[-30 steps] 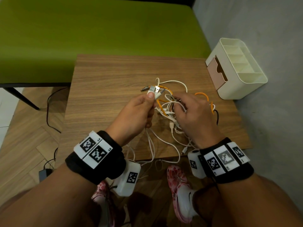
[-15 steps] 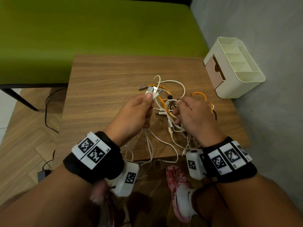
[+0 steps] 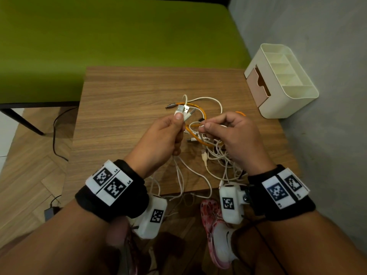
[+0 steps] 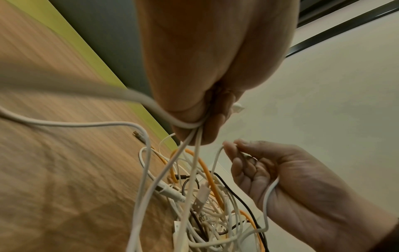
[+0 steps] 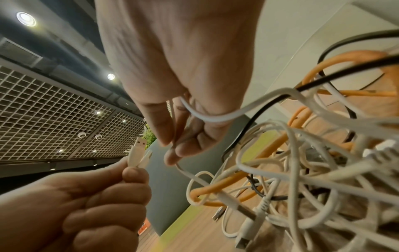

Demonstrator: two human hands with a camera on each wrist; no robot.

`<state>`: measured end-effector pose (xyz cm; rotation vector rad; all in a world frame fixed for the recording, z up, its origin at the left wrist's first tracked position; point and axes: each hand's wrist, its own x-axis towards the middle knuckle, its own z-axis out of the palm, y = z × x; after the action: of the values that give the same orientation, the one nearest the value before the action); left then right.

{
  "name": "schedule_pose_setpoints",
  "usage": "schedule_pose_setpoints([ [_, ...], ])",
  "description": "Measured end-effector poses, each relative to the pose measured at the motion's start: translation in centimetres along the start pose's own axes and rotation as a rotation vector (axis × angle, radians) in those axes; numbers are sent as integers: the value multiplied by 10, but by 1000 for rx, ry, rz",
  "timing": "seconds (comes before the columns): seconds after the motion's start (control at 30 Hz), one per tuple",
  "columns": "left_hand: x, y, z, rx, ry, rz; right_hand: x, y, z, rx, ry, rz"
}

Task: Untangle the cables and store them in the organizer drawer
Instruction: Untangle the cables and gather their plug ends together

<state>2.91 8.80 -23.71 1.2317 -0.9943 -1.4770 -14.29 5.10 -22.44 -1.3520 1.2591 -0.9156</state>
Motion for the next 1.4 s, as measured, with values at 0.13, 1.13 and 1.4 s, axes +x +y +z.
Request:
schedule_pose_setpoints([
  [0.13, 0, 0, 1, 2, 4, -9, -3, -3, 1, 105, -10, -6],
  [1.13, 4, -3, 1, -3, 11, 2, -6, -2, -6, -954, -339, 258],
  [1.4, 5, -3, 3, -9, 3, -2, -5, 1, -11, -914, -324, 126],
])
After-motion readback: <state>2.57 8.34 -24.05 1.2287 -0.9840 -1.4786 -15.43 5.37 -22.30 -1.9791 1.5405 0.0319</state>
